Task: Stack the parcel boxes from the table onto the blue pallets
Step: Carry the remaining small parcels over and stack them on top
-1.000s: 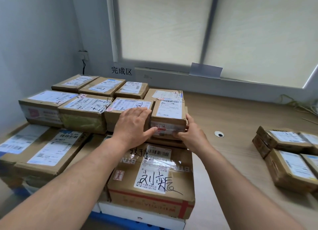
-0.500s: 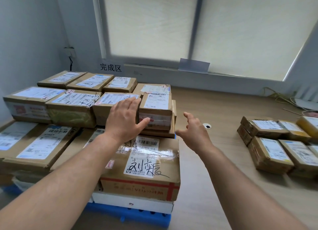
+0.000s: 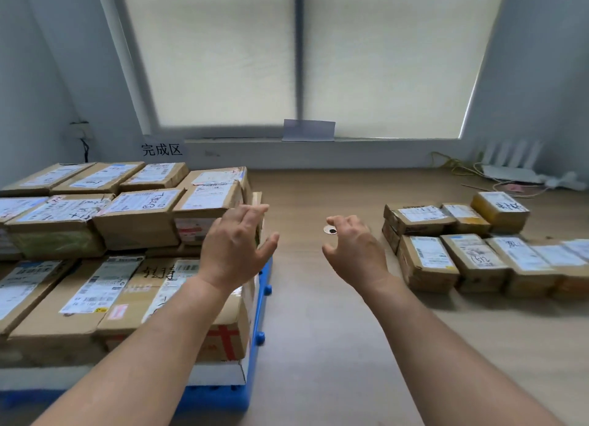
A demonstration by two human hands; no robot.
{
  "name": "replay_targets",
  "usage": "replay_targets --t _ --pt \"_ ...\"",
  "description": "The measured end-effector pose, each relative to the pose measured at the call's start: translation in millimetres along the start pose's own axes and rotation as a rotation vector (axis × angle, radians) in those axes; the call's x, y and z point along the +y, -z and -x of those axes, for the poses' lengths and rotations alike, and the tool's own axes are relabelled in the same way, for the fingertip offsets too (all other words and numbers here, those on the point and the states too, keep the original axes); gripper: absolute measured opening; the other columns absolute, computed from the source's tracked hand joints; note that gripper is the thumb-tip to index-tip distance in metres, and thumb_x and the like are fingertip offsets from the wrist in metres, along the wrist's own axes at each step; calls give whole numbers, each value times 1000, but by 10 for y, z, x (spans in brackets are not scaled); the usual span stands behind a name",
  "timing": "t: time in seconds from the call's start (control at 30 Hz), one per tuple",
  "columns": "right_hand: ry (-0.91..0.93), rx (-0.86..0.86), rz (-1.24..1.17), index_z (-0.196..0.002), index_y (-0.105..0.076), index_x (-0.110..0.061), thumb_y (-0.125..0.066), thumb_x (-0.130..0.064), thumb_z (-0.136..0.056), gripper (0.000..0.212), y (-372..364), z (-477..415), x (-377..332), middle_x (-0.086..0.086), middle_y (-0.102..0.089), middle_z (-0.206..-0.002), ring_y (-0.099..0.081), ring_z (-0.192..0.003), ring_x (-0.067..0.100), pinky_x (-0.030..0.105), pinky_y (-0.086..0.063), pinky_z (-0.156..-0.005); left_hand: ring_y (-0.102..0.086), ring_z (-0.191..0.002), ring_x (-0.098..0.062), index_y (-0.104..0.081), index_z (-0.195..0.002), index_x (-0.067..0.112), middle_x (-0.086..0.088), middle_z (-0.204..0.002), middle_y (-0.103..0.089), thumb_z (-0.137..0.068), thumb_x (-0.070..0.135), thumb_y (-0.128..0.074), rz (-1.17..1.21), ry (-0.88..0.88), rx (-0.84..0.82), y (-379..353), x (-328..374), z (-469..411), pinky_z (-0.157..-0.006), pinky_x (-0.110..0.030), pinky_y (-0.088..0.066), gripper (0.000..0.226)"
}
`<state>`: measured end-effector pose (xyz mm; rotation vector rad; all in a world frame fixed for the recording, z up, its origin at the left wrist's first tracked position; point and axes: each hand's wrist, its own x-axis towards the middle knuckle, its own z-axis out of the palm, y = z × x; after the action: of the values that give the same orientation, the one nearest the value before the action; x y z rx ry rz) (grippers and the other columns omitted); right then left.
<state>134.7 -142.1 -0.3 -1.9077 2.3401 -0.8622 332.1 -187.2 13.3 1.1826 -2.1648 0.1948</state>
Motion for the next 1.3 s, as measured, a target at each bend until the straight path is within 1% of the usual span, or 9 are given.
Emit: replay_targets --t 0.13,0.2,0.27,0.43,0.6,0.67,0.77,0.97,1.3 --pt "-11 -2 53 -139 -43 -26 -52 -24 -90 50 215 187 461 2 -48 -130 -44 -122 21 33 -41 -92 -64 -96 -19 -55 -128 16 0 -110 -66 -85 47 -57 105 49 -60 -338 556 98 -75 -32 -50 53" --pt "-20 -14 65 -140 -42 -25 -52 -23 -90 51 286 296 699 3 -48 -130 -44 -122 21 32 -40 -94 -62 -99 -17 -52 -132 18 3 -111 -64 -87 43 -61 153 80 -118 -528 832 178 -77 -31 -47 52" --pt "-32 -32 88 -140 -42 -24 -52 -24 -91 50 343 399 945 4 -47 -131 -43 -123 21 31 -38 -96 -61 -102 -17 -51 -133 18 2 -115 -63 -87 42 -61 182 93 -157 -713 1082 252 -80 -31 -46 53" --pt "-64 -57 153 -140 -40 -23 -50 -26 -92 49 494 599 1539 4 -46 -133 -43 -124 20 30 -42 -93 -54 -115 -20 -51 -132 18 0 -123 -60 -88 44 -59 184 89 -206 -1103 1611 337 -89 -34 -44 52" --pt "-112 -50 170 -137 -42 -23 -52 -30 -93 46 592 714 2036 4 -48 -132 -43 -123 20 32 -44 -92 -59 -107 -26 -57 -126 14 -4 -114 -64 -81 50 -50 196 89 -245 -1408 2012 417 -84 -36 -45 58" --pt "-140 -64 164 -135 -43 -23 -53 -31 -92 45 610 746 2199 4 -48 -132 -43 -123 20 34 -45 -93 -58 -107 -26 -56 -127 14 -4 -114 -64 -83 49 -53 194 90 -269 -1537 2113 458 -85 -36 -44 56" --pt "-170 -103 167 -138 -42 -22 -53 -30 -93 47 608 750 2414 4 -47 -134 -42 -125 21 32 -42 -96 -53 -114 -24 -50 -134 17 -3 -123 -59 -88 45 -58 187 103 -317 -1712 2215 488 -91 -35 -41 54" --pt "-242 -142 148 -142 -38 -21 -51 -30 -94 51 531 613 2699 5 -45 -134 -39 -127 21 32 -39 -99 -48 -121 -22 -41 -140 19 -2 -131 -54 -90 48 -52 179 110 -403 -1981 2297 375 -94 -34 -38 59" --pt "-367 -219 90 -143 -36 -18 -51 -34 -95 53 221 6 3205 7 -46 -135 -41 -127 23 35 -37 -101 -39 -129 -18 -28 -146 21 1 -142 -42 -92 51 -45 218 150 -568 -2700 2418 -225 -100 -31 -34 63"
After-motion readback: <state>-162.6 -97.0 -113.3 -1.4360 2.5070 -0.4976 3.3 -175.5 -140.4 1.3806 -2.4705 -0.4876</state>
